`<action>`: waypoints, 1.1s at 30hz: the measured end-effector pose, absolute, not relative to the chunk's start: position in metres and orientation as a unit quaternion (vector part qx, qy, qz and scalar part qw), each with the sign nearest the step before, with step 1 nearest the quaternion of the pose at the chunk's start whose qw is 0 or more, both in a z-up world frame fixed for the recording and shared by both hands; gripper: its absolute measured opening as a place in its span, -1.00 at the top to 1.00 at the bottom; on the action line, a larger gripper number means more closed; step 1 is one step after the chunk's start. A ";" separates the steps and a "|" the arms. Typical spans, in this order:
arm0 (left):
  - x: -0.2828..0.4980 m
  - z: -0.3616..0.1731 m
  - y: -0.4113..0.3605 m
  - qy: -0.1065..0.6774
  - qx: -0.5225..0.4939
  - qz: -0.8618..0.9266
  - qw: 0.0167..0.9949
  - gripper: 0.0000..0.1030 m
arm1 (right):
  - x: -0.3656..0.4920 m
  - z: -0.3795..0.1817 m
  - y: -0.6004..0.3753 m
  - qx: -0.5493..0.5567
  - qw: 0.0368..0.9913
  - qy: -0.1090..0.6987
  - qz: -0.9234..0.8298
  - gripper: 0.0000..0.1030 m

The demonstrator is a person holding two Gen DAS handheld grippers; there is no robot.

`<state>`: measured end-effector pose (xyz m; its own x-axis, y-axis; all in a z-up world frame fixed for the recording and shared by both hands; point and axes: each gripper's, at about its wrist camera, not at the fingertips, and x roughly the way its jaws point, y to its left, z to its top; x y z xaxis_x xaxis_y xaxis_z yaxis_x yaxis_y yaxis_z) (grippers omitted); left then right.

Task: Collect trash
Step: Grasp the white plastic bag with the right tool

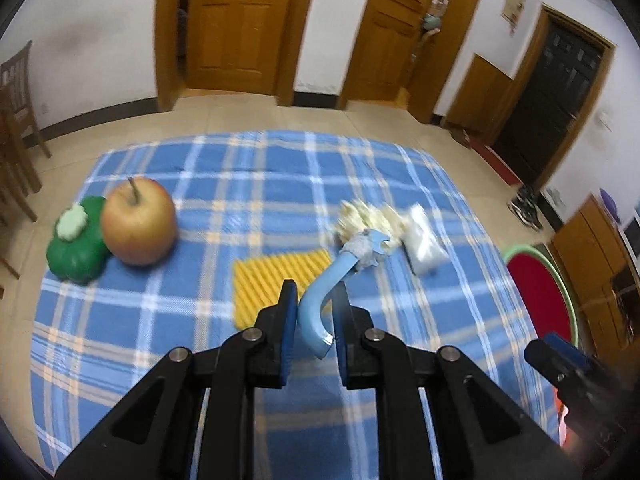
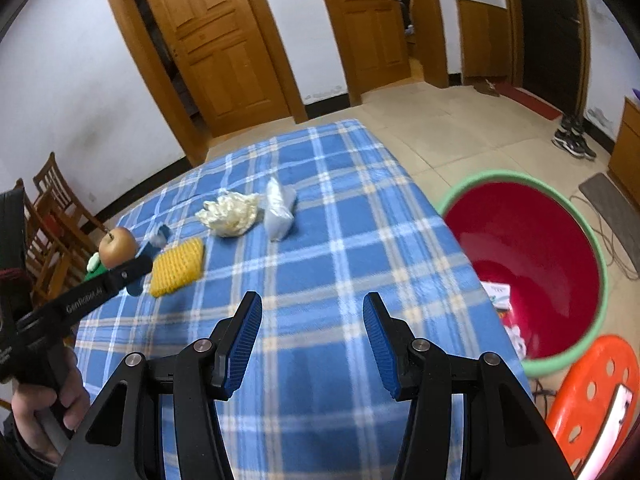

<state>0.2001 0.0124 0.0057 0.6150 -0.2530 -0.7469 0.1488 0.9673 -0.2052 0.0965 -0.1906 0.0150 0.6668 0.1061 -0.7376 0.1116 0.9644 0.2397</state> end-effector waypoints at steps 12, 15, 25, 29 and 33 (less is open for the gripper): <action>0.221 -0.018 0.027 0.416 -0.070 -0.075 0.904 0.68 | 0.169 -0.013 -0.173 0.114 0.897 0.426 0.009 -0.05; 0.220 -0.019 0.029 0.411 -0.073 -0.070 0.906 0.68 | 0.181 -0.023 -0.170 0.112 0.896 0.429 0.009 -0.05; 0.214 -0.027 0.028 0.415 -0.072 -0.074 0.904 0.68 | 0.206 -0.037 -0.162 0.102 0.895 0.434 0.012 -0.05; 0.213 -0.035 0.027 0.423 -0.066 -0.074 0.901 0.68 | 0.213 -0.039 -0.160 0.108 0.898 0.427 0.015 -0.01; 0.215 -0.038 0.030 0.429 -0.074 -0.072 0.897 0.68 | 0.220 -0.045 -0.160 0.118 0.895 0.430 0.019 0.23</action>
<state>0.2151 0.0302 -0.0384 0.6215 -0.1925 -0.7594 0.0649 0.9787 -0.1950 0.2200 -0.1602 -0.0453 0.6289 0.1354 -0.7656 0.0683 0.9713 0.2278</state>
